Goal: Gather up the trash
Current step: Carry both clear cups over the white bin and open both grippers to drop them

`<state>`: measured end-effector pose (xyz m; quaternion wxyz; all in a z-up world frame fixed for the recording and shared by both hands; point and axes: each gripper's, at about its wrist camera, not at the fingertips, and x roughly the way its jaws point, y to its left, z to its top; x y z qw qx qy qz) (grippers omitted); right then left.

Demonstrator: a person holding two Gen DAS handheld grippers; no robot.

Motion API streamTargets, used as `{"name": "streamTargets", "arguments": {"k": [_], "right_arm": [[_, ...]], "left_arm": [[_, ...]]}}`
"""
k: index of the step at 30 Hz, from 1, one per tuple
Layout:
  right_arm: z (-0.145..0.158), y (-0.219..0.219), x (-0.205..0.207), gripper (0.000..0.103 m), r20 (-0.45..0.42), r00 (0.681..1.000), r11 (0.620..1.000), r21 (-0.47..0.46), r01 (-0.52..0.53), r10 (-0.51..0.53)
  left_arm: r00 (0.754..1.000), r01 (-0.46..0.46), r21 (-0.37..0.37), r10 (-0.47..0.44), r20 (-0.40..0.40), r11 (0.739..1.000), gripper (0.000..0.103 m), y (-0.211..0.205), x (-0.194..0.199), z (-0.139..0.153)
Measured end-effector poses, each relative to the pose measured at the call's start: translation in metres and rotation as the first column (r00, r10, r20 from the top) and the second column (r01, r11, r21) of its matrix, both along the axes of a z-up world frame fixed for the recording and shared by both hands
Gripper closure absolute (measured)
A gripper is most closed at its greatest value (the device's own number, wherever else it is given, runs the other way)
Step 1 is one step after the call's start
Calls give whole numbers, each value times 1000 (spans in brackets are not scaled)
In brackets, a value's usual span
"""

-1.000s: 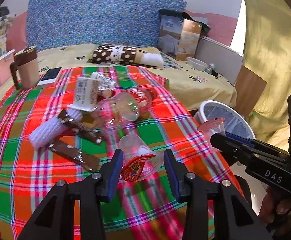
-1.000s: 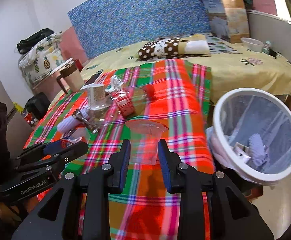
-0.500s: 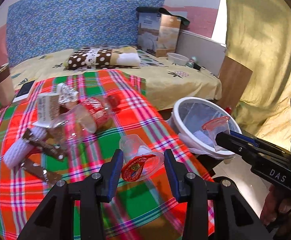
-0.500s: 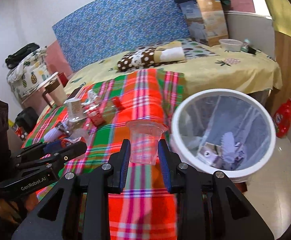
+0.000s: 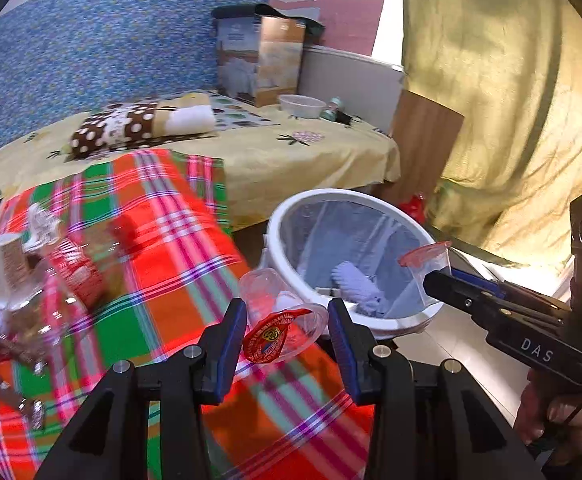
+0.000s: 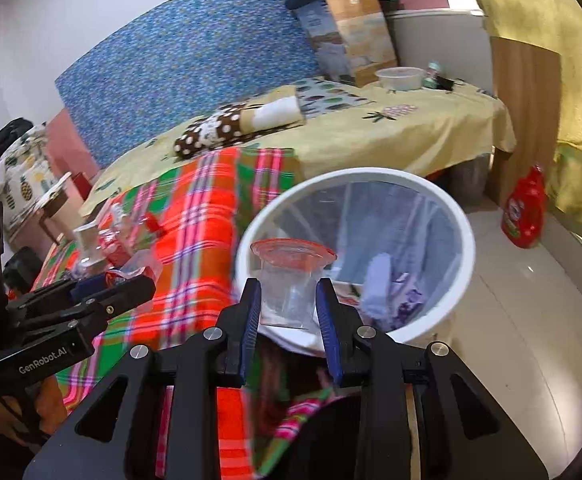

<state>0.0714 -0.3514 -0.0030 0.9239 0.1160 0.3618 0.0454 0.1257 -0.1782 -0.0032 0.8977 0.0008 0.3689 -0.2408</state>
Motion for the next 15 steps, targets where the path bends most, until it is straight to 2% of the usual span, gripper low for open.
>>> {"name": "streamTargets", "arguments": {"k": [15], "right_arm": [[-16, -31, 15, 72, -72, 996, 999, -16, 43, -44]], "left_arm": [[993, 112, 14, -111, -47, 994, 60, -62, 39, -23]]}}
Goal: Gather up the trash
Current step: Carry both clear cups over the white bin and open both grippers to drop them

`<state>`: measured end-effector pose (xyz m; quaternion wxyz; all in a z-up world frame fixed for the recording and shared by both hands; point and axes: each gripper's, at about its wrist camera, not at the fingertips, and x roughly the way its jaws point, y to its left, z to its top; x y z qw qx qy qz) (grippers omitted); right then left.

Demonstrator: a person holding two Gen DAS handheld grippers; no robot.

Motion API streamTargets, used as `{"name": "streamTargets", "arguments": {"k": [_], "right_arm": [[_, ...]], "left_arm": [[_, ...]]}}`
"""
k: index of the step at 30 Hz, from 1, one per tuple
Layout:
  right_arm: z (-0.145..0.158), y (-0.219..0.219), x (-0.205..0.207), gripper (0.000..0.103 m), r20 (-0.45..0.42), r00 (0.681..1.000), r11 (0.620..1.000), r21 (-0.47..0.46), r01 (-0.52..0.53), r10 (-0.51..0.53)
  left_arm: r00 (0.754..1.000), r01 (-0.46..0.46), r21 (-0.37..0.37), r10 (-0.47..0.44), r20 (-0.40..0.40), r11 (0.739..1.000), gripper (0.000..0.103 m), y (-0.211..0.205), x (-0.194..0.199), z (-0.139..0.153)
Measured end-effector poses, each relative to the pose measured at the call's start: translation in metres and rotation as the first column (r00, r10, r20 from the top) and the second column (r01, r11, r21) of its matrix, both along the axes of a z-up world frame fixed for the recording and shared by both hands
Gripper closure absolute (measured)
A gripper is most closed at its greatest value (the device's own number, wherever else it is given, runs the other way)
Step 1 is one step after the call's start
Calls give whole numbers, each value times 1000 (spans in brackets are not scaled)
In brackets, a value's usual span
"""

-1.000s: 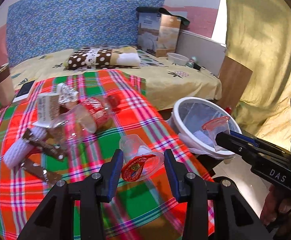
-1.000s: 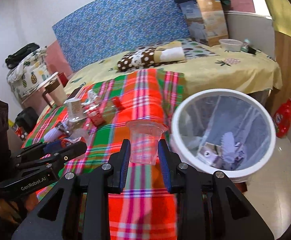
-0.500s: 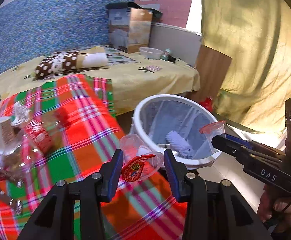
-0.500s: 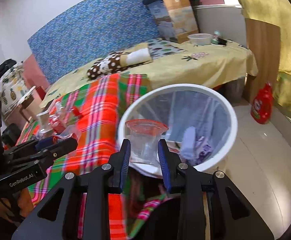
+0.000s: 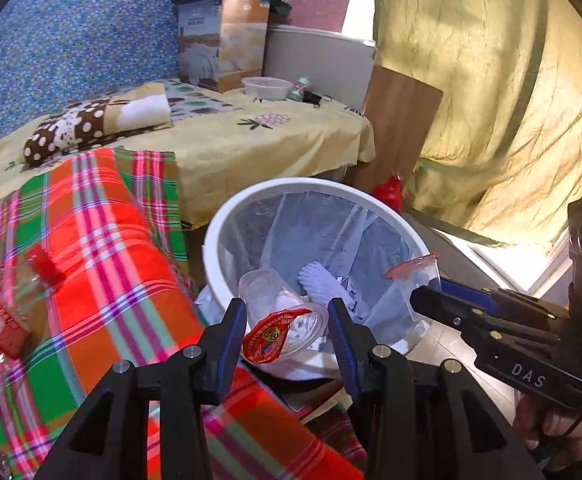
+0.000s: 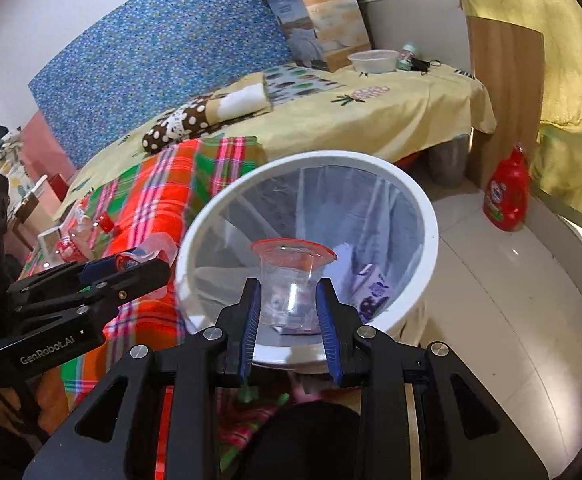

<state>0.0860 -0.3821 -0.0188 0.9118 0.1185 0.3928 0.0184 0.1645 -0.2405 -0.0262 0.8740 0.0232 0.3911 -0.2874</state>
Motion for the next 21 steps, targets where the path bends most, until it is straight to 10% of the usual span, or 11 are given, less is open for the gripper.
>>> {"name": "streamTargets", "arguments": {"k": [21], "right_arm": [[-4, -12, 4, 69, -16, 1000, 1000, -10, 18, -18]], "left_arm": [[999, 23, -7, -24, -48, 1000, 53, -16, 19, -16]]}}
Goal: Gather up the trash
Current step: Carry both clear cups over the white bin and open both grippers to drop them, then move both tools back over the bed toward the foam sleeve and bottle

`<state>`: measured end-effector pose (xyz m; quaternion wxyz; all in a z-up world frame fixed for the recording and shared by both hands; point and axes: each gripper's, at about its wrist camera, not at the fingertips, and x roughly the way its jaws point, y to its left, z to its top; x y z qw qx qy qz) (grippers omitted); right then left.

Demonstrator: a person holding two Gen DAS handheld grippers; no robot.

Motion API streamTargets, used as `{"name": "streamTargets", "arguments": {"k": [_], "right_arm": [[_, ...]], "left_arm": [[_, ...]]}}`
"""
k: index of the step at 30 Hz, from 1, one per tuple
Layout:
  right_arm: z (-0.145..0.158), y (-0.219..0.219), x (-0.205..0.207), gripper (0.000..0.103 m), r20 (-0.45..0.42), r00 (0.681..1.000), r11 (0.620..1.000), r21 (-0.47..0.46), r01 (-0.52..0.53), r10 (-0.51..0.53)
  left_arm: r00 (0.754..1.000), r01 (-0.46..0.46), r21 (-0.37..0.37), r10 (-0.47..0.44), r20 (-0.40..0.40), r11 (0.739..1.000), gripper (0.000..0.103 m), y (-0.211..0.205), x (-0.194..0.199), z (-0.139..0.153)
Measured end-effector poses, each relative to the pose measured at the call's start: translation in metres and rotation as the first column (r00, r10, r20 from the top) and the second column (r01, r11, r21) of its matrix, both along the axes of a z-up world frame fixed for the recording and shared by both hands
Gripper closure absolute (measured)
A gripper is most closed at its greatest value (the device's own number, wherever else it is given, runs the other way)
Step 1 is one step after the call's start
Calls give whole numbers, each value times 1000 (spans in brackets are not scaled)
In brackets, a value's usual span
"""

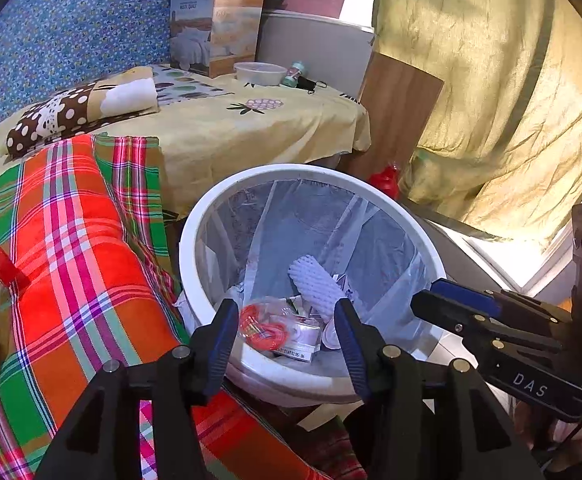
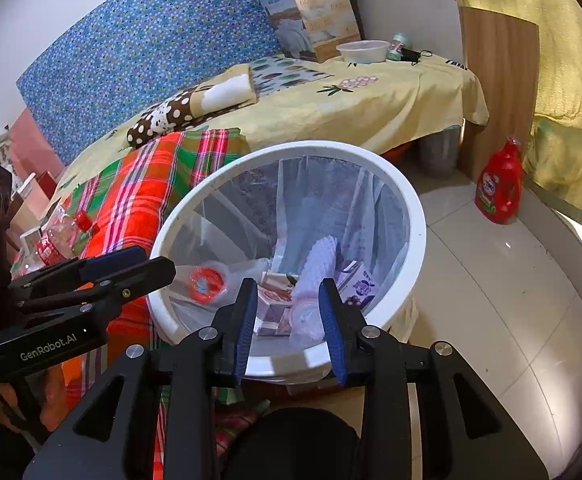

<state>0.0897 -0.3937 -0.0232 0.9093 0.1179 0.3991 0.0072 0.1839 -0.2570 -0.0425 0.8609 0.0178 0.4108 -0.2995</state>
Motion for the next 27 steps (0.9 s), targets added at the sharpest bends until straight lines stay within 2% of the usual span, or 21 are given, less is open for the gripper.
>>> {"name": "streamTargets", "arguments": {"k": [27], "right_arm": [[31, 46, -22, 68, 109, 990, 995, -50, -81, 86]], "left_arm": [[995, -84, -53, 86, 47, 995, 53, 54, -44, 30]]}}
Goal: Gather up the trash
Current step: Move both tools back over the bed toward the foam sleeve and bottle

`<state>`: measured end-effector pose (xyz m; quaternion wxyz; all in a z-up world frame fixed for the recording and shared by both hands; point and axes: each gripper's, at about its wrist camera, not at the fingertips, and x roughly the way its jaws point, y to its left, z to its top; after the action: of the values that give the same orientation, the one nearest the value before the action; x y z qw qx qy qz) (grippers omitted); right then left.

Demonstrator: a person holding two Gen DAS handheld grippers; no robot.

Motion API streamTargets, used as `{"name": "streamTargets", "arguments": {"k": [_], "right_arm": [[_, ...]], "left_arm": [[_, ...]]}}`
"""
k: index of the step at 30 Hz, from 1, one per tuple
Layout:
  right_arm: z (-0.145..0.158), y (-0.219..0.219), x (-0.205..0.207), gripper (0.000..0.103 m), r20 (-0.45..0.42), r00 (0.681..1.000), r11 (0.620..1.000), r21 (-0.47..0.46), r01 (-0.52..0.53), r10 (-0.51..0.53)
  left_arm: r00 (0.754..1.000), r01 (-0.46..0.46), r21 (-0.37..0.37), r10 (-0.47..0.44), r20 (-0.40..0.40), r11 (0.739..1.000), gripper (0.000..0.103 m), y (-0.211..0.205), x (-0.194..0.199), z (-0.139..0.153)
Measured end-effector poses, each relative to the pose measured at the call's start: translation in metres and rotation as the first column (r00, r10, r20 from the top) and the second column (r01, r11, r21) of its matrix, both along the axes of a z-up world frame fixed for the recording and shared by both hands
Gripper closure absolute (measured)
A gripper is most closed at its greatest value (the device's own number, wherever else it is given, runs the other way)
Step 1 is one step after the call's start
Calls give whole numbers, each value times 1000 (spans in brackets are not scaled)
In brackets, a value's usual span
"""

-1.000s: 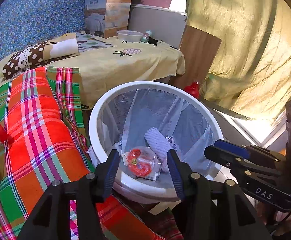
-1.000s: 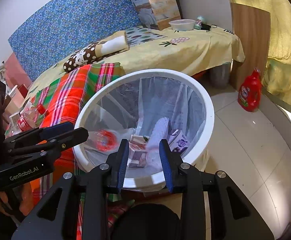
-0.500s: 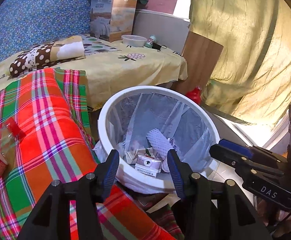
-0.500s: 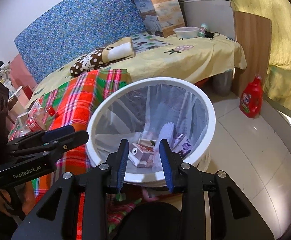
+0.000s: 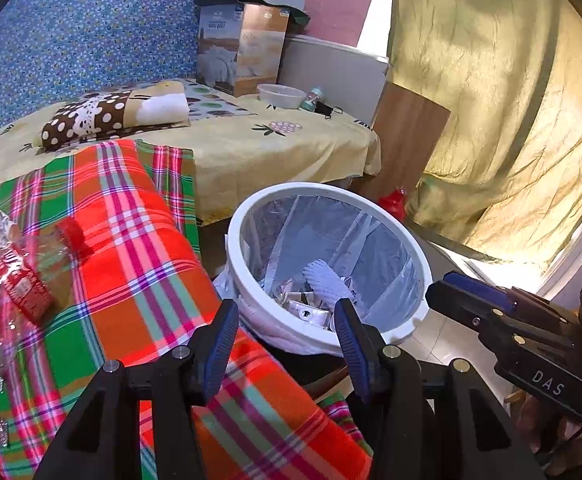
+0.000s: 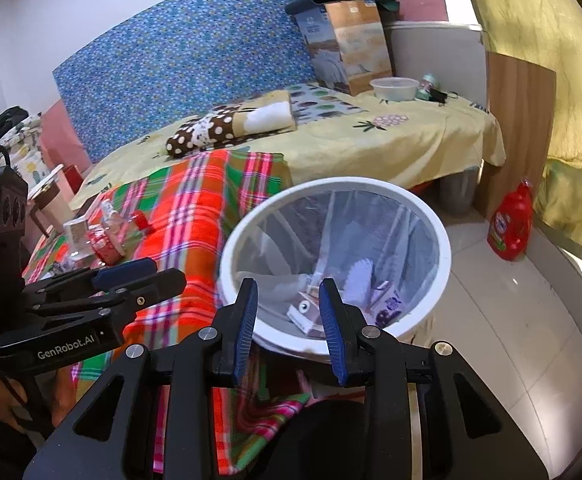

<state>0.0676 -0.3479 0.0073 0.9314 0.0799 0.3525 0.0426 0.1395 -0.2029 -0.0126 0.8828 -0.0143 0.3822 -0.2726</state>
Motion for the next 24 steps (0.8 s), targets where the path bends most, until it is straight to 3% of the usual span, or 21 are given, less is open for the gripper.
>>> {"name": "streamTargets", "arguments": {"k": [24], "right_arm": [[14, 63, -28, 69, 69, 989, 991, -48, -125, 128]], "left_arm": [[987, -145, -6, 145, 65, 989, 53, 76, -56, 20]]}}
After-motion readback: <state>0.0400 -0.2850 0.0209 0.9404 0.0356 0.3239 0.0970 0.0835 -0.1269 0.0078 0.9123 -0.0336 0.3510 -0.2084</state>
